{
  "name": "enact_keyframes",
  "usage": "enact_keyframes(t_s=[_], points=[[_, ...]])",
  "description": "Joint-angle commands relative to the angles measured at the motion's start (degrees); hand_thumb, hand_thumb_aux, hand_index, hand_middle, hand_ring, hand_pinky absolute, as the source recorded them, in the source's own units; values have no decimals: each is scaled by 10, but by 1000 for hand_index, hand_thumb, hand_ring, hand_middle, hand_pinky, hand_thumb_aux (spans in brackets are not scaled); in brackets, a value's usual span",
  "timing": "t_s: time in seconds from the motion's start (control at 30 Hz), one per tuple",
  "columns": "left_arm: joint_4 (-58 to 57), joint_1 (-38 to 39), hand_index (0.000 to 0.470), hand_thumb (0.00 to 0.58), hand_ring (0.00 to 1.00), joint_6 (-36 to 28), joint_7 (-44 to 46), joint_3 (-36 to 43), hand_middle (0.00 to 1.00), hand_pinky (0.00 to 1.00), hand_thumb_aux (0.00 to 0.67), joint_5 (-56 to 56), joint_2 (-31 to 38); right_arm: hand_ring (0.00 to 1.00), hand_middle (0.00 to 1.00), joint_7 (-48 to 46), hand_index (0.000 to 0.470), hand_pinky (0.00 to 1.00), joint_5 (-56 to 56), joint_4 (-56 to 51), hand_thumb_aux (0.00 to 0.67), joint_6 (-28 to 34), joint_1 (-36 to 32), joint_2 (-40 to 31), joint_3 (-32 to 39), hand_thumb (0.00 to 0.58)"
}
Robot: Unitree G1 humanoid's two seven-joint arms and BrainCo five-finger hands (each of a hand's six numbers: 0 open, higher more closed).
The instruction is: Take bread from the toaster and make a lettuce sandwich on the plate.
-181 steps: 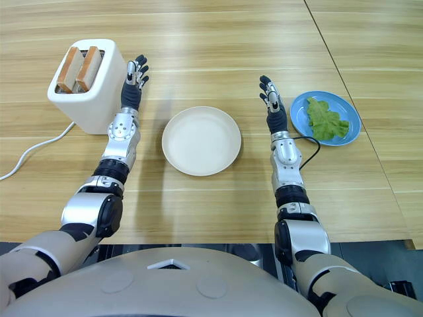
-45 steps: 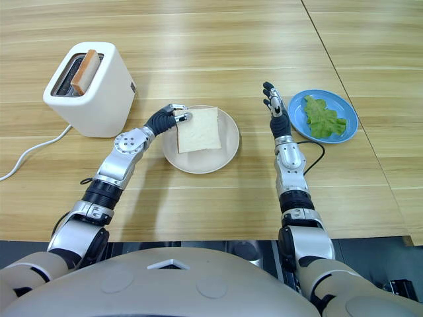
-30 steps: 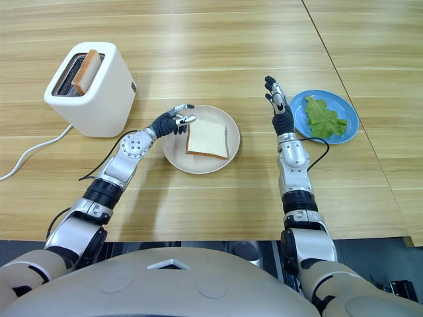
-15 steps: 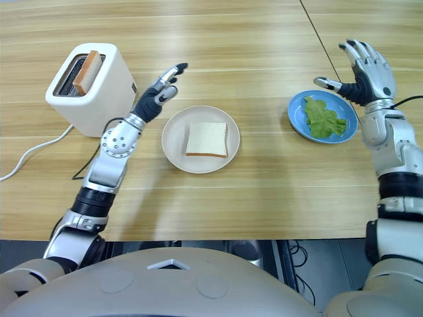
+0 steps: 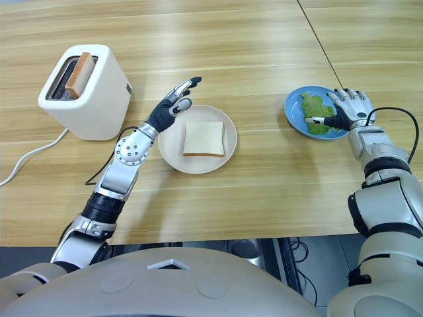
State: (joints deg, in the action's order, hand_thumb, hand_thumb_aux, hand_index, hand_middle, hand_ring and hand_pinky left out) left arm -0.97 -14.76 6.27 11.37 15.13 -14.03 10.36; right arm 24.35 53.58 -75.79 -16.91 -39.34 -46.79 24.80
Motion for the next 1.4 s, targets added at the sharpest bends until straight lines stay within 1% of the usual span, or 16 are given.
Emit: enact_keyframes(t_s=[0.03, 0.1, 0.13, 0.17, 0.2, 0.23, 0.27, 0.77, 0.97, 1.0, 1.03, 1.23, 1.33, 1.4], points=[[13, 8, 0, 0, 0, -12, 6, 7, 0, 0, 0, -7, 0, 0, 0, -22, 0, 0, -12, -18, 0, 18, -7, 1, 11, 0], [16, 10, 0, 0, 0, -14, 7, 6, 0, 0, 0, -8, 0, 0, 0, -31, 0, 0, -16, -21, 0, 24, -8, 0, 12, 0], [18, 11, 0, 0, 0, -16, 7, 6, 0, 0, 0, -8, -1, 0, 0, -35, 312, 0, -18, -23, 455, 27, -7, -1, 13, 520], [19, 12, 0, 0, 0, -17, 8, 6, 0, 0, 0, -8, -1, 0, 0, -39, 348, 0, -20, -24, 507, 29, -7, -1, 13, 546], [21, 13, 0, 0, 0, -19, 8, 6, 0, 0, 0, -8, 0, 0, 0, -44, 406, 0, -23, -25, 591, 30, -7, -2, 12, 572], [21, 13, 0, 0, 0, -20, 7, 7, 0, 0, 0, -8, 0, 0, 0, -46, 426, 0, -25, -25, 620, 31, -7, -3, 12, 577], [21, 14, 0, 0, 0, -21, 7, 7, 0, 0, 0, -7, 0, 0, 0, -48, 460, 0, -26, -26, 670, 32, -6, -3, 12, 580], [11, 11, 0, 0, 0, -25, 12, 9, 0, 0, 0, -7, -1, 0, 0, -55, 460, 0, -45, -24, 670, 21, 5, 5, 21, 580], [5, 10, 0, 0, 0, -22, 9, 7, 0, 0, 0, -7, -4, 0, 0, -42, 460, 0, -71, -12, 670, -4, 5, -1, 9, 580], [3, 9, 0, 0, 0, -21, 7, 4, 0, 0, 0, -6, -4, 867, 867, -35, 460, 867, -79, -8, 670, -12, 5, -4, 4, 580], [0, 8, 0, 0, 0, -20, 6, 1, 0, 0, 0, -4, -5, 1000, 1000, -26, 460, 1000, -85, -3, 670, -22, 6, -8, 0, 580], [-19, -1, 0, 0, 0, -13, -6, -23, 0, 0, 0, 14, -8, 1000, 1000, 17, 460, 1000, -120, 68, 670, -102, 22, -39, -26, 580], [-24, -6, 0, 0, 0, -8, -14, -41, 0, 0, 0, 27, -11, 1000, 1000, 22, 460, 1000, -152, 149, 670, -140, 54, -62, -58, 580], [-31, -10, 0, 0, 0, -5, -19, -52, 0, 0, 0, 35, -12, 1000, 1000, -3, 460, 1000, -198, 223, 670, -162, 89, -73, -95, 580]])
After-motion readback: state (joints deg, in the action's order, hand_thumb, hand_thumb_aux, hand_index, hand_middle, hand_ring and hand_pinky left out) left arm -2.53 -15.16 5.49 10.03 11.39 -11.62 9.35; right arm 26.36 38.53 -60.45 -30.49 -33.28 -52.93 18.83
